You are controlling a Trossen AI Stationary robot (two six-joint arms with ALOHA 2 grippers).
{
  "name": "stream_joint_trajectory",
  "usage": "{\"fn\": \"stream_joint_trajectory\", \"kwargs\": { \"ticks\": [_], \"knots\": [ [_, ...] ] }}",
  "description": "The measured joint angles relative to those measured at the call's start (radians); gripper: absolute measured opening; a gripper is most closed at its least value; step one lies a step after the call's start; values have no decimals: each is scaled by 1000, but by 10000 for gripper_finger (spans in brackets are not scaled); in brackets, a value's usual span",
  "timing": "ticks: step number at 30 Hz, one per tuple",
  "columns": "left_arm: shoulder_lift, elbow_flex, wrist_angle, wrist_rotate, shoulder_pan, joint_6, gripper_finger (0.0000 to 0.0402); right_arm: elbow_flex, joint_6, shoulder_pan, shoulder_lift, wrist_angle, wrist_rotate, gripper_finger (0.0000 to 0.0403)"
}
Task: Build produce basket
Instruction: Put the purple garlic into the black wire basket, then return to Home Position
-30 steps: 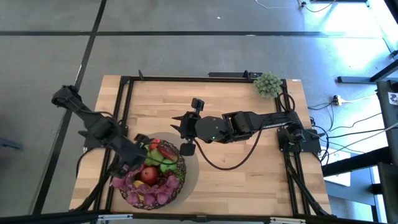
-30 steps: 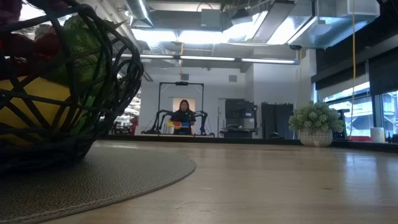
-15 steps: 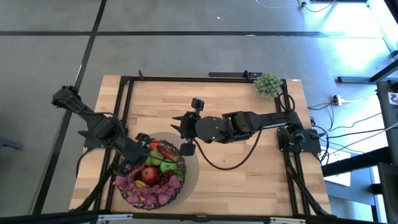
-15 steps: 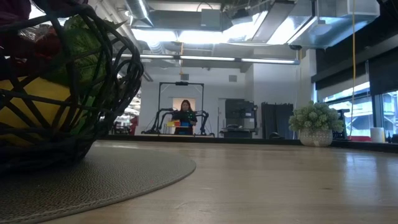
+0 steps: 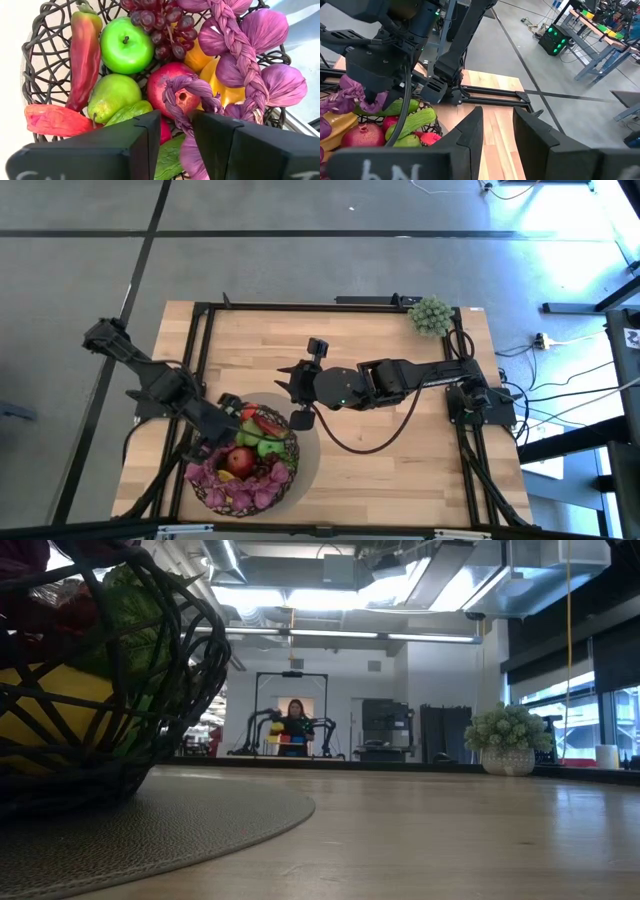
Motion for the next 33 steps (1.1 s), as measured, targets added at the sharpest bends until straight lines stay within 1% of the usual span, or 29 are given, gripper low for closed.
{"fn": "stream_joint_trajectory", "kwargs": {
  "ticks": [9, 15, 19, 24, 29, 33],
  "knots": [
    [-59, 0, -1, -4, 0, -34, 100, 0, -4, 0, 0, 0, 0, 101],
    [-63, 0, -36, -4, -1, -63, 100, 0, -4, 0, 0, 0, 0, 101],
    [-38, 0, -107, -5, -1, -97, 98, 0, -4, 0, 0, 0, 0, 101],
    [-2, 0, -132, -11, 2, -104, 93, 0, -4, 0, 0, 0, 0, 101],
    [31, 0, -207, -83, 2, -137, 93, 0, -3, 0, 0, 0, 0, 101],
    [55, 0, -206, -82, 2, -112, 100, 0, -3, 0, 0, 0, 0, 101]
  ]
}}
